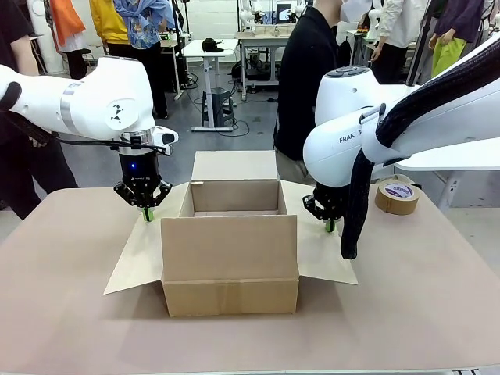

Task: Wrap the clocks to prevent damage.
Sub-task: Once the human has placed the objects inside and stepped back, release both hands from the side flaps of the Package Box.

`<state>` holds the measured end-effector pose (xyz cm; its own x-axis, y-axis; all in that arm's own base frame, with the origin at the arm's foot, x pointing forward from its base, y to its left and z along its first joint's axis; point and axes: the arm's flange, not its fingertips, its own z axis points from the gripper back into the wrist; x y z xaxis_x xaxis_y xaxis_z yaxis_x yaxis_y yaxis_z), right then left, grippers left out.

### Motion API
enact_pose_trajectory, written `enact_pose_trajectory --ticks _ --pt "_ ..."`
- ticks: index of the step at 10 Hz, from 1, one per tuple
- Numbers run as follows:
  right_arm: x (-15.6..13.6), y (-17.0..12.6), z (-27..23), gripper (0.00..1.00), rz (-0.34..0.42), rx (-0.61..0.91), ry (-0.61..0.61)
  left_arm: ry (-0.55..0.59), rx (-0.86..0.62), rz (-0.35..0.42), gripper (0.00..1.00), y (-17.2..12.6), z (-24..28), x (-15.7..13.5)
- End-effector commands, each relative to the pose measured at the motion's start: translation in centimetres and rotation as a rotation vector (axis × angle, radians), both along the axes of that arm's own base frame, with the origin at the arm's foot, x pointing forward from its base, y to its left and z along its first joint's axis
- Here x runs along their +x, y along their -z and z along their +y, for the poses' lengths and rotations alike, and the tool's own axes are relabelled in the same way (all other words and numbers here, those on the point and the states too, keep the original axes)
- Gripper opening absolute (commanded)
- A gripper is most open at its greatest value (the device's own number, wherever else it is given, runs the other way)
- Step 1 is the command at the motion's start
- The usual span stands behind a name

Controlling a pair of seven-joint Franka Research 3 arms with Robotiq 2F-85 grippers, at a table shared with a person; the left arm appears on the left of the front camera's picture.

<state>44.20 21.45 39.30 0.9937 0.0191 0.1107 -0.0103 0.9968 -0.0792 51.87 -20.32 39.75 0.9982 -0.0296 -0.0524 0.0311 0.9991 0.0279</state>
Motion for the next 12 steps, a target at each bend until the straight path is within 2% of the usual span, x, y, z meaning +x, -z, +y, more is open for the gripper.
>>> enact_pose_trajectory --ticks 1,12 --pt "-0.11 0.02 -0.06 0.01 0.005 -0.005 0.002 0.006 0.016 0.003 0.01 0.05 0.17 0.00" --pt "-0.11 0.02 -0.06 0.01 0.005 -0.005 0.002 0.006 0.016 0.003 0.01 0.05 0.17 0.00"
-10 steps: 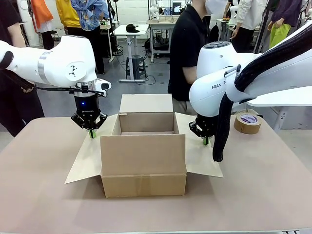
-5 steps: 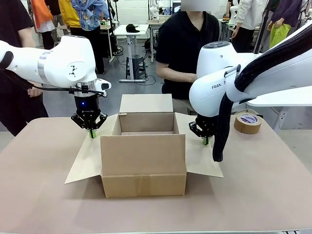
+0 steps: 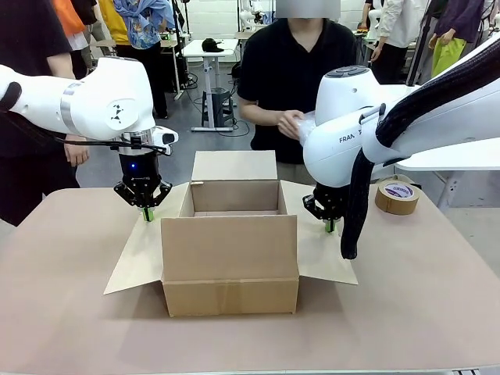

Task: Wrap the clocks to prevent damage.
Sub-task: Once the human has placed the objects inside and stepped back, release both hands from the side flaps of the Package Box.

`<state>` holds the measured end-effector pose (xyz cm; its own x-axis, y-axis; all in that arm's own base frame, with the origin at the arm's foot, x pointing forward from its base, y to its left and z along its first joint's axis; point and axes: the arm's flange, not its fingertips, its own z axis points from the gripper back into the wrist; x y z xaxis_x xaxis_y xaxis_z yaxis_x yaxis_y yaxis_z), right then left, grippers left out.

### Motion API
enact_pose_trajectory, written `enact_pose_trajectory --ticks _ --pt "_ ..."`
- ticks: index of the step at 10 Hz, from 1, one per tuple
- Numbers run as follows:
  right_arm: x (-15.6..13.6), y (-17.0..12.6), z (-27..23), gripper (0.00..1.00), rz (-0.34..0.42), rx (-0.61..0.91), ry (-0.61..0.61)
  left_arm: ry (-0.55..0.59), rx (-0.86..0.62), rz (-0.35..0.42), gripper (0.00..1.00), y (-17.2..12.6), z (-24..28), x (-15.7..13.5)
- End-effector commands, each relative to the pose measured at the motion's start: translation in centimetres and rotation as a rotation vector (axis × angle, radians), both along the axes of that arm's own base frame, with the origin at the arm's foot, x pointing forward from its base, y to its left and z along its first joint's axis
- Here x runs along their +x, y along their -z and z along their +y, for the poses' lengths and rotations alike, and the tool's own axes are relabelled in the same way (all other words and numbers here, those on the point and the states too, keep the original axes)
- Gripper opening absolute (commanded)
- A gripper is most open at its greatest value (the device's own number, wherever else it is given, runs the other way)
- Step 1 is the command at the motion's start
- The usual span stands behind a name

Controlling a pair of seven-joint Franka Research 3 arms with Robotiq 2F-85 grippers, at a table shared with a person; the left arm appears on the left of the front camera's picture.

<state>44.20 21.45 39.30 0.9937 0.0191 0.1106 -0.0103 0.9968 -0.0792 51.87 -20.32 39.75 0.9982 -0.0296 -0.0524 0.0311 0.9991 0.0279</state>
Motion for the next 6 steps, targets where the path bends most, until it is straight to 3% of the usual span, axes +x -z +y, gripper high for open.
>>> enact_pose_trajectory --ticks 1,6 --pt "-0.11 0.02 -0.06 0.01 0.005 -0.005 0.002 0.006 0.016 0.003 0.01 0.05 0.17 0.00" --pt "-0.11 0.02 -0.06 0.01 0.005 -0.005 0.002 0.006 0.016 0.003 0.01 0.05 0.17 0.00"
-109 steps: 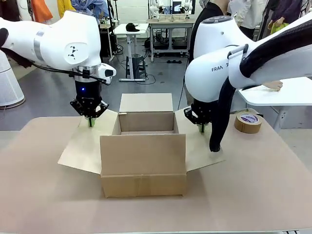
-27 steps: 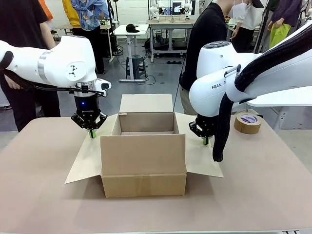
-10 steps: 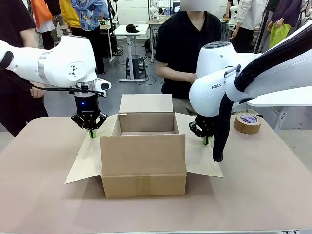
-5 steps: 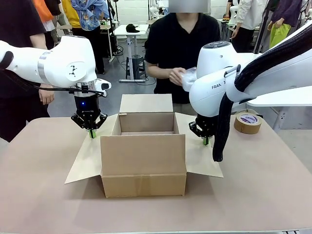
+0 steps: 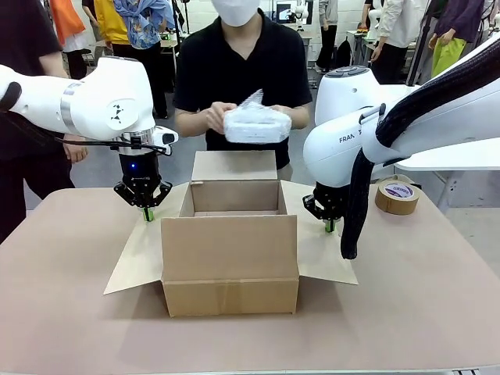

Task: Wrap the clocks to prevent damage.
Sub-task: Once the human has placed the objects inside and stepped back, release both hands from the side flaps of the Package Box.

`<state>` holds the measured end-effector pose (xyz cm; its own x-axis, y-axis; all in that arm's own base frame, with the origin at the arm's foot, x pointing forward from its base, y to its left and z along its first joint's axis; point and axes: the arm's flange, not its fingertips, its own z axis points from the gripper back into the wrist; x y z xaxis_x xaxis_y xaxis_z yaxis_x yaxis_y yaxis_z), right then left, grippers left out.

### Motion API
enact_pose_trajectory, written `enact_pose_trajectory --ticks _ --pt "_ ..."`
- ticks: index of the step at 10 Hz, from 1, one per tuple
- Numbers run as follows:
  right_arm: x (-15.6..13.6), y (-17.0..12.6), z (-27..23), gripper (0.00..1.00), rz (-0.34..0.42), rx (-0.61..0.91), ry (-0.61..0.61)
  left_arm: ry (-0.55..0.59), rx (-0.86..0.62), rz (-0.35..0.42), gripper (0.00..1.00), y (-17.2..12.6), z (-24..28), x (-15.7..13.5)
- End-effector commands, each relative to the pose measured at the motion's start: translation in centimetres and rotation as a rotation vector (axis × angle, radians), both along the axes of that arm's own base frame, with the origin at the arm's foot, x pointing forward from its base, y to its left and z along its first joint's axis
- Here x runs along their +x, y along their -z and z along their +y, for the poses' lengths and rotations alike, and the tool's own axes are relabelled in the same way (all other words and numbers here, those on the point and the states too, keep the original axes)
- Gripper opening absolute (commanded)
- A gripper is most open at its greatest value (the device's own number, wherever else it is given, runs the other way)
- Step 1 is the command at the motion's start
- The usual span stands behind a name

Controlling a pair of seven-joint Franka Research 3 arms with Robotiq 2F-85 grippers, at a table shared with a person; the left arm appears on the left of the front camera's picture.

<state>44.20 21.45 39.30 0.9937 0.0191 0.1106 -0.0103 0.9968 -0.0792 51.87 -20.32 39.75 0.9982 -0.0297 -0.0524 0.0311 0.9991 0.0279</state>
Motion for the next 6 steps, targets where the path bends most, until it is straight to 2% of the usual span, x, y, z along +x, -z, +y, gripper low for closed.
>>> enact_pose_trajectory --ticks 1,6 --pt "-0.11 0.02 -0.06 0.01 0.005 -0.005 0.002 0.006 0.016 0.003 0.01 0.05 0.17 0.00" --pt "-0.11 0.02 -0.06 0.01 0.005 -0.005 0.002 0.006 0.016 0.003 0.01 0.05 0.17 0.00"
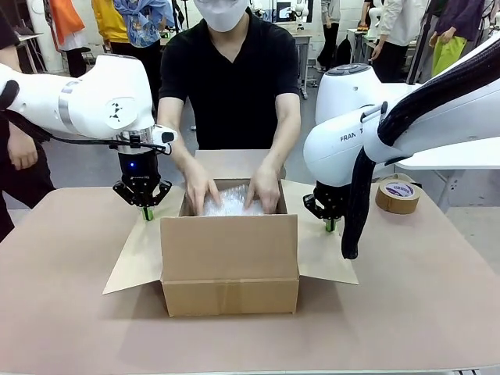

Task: Wrap the clocks to prevent damage.
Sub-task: Once the human has placed the objects inside and stepped back, release both hands from the side flaps of the Package Box.

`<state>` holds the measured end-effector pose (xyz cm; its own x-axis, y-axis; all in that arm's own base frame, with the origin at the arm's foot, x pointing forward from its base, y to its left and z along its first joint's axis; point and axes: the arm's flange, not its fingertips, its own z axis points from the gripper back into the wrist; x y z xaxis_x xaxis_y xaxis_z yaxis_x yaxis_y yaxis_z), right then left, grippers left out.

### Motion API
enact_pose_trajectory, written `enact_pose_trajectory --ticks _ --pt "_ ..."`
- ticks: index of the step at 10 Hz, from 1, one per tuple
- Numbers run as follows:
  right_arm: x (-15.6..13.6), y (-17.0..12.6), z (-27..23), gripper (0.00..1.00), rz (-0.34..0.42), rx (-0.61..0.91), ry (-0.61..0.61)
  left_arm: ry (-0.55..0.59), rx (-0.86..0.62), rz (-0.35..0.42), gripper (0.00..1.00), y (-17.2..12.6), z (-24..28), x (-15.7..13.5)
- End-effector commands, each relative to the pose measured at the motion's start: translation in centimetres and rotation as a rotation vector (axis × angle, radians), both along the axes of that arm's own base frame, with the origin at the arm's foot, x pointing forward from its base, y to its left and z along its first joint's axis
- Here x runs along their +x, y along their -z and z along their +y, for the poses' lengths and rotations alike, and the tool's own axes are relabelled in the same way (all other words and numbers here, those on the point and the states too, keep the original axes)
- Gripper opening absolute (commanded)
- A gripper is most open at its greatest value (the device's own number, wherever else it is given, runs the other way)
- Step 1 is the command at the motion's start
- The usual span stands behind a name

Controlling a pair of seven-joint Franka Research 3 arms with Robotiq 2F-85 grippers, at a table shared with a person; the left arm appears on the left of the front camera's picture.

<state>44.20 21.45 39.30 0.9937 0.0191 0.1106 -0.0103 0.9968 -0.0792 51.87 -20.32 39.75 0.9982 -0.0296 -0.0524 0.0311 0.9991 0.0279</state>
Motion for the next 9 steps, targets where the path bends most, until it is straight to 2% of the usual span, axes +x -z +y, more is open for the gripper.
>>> enact_pose_trajectory --ticks 1,9 --pt "-0.11 0.03 -0.06 0.01 0.005 -0.005 0.002 0.006 0.016 0.003 0.01 0.05 0.17 0.00" --pt "-0.11 0.03 -0.06 0.01 0.005 -0.005 0.002 0.006 0.016 0.003 0.01 0.05 0.17 0.00"
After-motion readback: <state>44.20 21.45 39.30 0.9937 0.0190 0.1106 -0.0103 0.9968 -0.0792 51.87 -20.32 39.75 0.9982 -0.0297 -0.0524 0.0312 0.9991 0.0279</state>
